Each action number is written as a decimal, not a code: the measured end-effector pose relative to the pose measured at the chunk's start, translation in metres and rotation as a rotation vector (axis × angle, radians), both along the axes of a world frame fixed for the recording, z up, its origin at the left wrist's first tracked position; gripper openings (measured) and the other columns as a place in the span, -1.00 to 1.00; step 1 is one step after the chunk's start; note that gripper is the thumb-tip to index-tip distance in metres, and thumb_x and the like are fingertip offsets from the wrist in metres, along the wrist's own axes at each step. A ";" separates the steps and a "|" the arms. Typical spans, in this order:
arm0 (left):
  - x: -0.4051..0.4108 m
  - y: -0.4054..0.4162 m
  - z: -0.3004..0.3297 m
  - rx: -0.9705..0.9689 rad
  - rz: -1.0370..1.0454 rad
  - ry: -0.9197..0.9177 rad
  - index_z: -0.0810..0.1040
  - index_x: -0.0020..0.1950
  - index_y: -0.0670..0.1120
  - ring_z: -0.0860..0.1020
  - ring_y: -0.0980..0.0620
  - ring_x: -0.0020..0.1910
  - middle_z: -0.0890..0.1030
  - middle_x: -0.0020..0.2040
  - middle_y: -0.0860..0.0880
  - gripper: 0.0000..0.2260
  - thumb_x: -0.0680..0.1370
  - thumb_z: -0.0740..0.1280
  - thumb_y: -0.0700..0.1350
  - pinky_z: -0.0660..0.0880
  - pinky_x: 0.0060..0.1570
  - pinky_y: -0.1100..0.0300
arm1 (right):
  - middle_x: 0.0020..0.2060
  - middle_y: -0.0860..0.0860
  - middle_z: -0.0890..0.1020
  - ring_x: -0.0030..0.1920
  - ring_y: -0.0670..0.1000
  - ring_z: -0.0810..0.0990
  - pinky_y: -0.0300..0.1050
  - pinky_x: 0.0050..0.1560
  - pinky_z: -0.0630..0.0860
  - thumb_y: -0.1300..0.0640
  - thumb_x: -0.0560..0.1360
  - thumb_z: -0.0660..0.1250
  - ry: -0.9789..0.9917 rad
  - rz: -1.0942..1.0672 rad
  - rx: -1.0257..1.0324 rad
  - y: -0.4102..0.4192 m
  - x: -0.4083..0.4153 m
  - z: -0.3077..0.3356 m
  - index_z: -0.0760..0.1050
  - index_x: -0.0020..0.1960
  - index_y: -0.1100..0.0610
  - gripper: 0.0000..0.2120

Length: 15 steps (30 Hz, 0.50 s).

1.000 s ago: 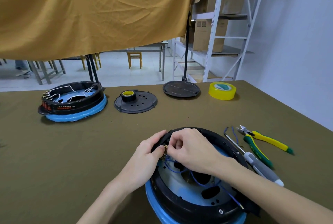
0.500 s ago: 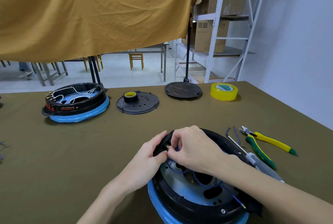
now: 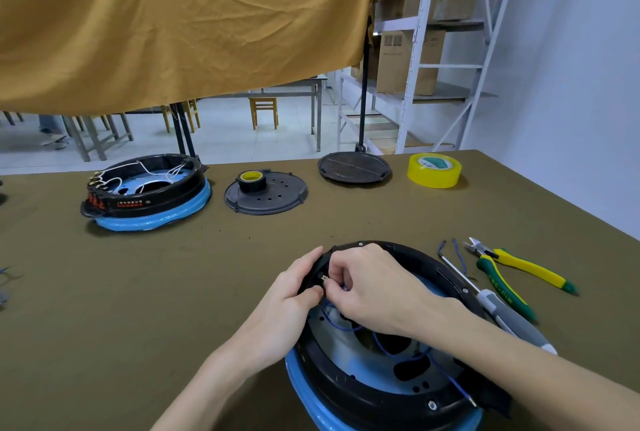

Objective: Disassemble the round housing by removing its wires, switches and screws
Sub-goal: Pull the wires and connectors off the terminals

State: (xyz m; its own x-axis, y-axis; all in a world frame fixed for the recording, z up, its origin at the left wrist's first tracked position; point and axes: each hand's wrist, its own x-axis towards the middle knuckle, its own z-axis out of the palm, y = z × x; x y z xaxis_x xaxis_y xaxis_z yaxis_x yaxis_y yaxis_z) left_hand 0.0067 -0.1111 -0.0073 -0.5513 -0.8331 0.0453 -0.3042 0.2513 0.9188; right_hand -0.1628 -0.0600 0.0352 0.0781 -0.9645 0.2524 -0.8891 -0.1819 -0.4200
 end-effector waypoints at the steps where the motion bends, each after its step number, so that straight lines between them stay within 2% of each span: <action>1: 0.000 0.000 -0.001 0.000 0.001 -0.001 0.24 0.62 0.20 0.26 0.23 0.54 0.34 0.54 0.27 -0.46 0.66 0.18 -0.14 0.21 0.58 -0.01 | -0.49 -0.03 0.55 -0.43 0.02 0.51 0.03 -0.30 0.54 0.03 0.53 0.31 0.000 -0.004 -0.003 0.001 0.000 0.000 0.50 -0.27 0.07 -0.78; 4: 0.000 -0.001 -0.003 0.009 0.008 -0.004 0.24 0.61 0.21 0.26 0.23 0.54 0.34 0.54 0.29 -0.47 0.70 0.16 -0.22 0.21 0.58 -0.01 | -0.44 -0.03 0.56 -0.39 0.02 0.54 0.01 -0.28 0.53 0.01 0.55 0.29 0.050 -0.007 -0.017 0.001 0.001 0.000 0.50 -0.23 0.08 -0.78; 8: 0.000 -0.002 -0.003 0.016 -0.001 -0.007 0.23 0.62 0.19 0.25 0.21 0.56 0.33 0.55 0.27 -0.47 0.70 0.16 -0.21 0.20 0.58 -0.02 | -0.39 -0.03 0.58 -0.34 0.05 0.55 -0.05 -0.27 0.47 0.00 0.57 0.26 0.123 -0.008 -0.047 0.002 0.003 -0.001 0.49 -0.19 0.09 -0.78; 15: 0.001 -0.001 -0.001 0.019 -0.011 -0.012 0.23 0.62 0.20 0.26 0.21 0.55 0.33 0.55 0.26 -0.46 0.70 0.16 -0.22 0.21 0.58 -0.01 | -0.42 -0.01 0.58 -0.37 0.02 0.52 -0.02 -0.28 0.51 0.00 0.53 0.31 0.068 -0.042 -0.046 0.006 0.001 0.003 0.53 -0.23 0.10 -0.77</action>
